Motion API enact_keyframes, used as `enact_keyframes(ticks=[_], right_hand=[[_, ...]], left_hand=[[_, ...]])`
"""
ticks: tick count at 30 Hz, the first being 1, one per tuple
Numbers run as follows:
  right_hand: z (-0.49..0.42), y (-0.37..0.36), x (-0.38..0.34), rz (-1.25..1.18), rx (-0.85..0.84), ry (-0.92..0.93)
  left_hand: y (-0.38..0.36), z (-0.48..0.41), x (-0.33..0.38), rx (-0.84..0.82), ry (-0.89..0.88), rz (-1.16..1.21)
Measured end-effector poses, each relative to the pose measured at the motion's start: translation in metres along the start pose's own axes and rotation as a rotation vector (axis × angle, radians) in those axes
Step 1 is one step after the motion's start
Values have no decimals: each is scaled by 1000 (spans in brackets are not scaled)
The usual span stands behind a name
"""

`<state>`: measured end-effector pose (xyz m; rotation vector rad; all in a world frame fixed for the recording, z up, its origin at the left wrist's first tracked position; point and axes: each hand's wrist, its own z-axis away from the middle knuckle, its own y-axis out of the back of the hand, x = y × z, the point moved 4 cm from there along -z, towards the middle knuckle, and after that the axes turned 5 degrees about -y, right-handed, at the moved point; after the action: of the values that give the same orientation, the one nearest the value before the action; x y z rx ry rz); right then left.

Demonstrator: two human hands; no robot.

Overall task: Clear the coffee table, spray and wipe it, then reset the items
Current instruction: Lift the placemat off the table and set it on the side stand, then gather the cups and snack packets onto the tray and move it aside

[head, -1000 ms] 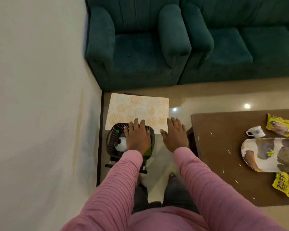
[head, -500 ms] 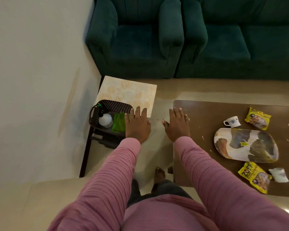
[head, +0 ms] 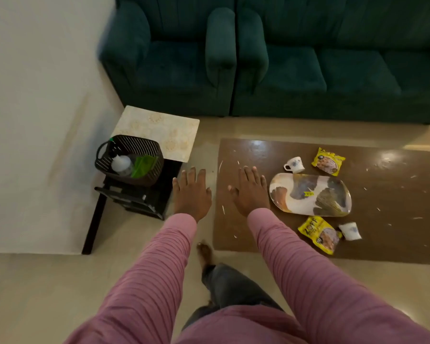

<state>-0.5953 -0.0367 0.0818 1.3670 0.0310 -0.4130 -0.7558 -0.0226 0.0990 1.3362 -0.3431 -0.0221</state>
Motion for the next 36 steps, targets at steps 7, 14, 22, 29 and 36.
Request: enact_keyframes(ticks=[7, 14, 22, 29, 36], right_hand=[[55, 9, 96, 22, -6, -60], [60, 48, 202, 2, 15, -143], [40, 82, 356, -4, -10, -185], [12, 91, 420, -10, -78, -193], [-23, 81, 429, -33, -147, -176]], left_hand=[[-42, 50, 72, -79, -7, 5], [-57, 40, 179, -84, -54, 39], [-95, 2, 312, -116, -71, 23], [-121, -17, 355, -137, -6, 19], [-148, -48, 340, -222, 93, 54]])
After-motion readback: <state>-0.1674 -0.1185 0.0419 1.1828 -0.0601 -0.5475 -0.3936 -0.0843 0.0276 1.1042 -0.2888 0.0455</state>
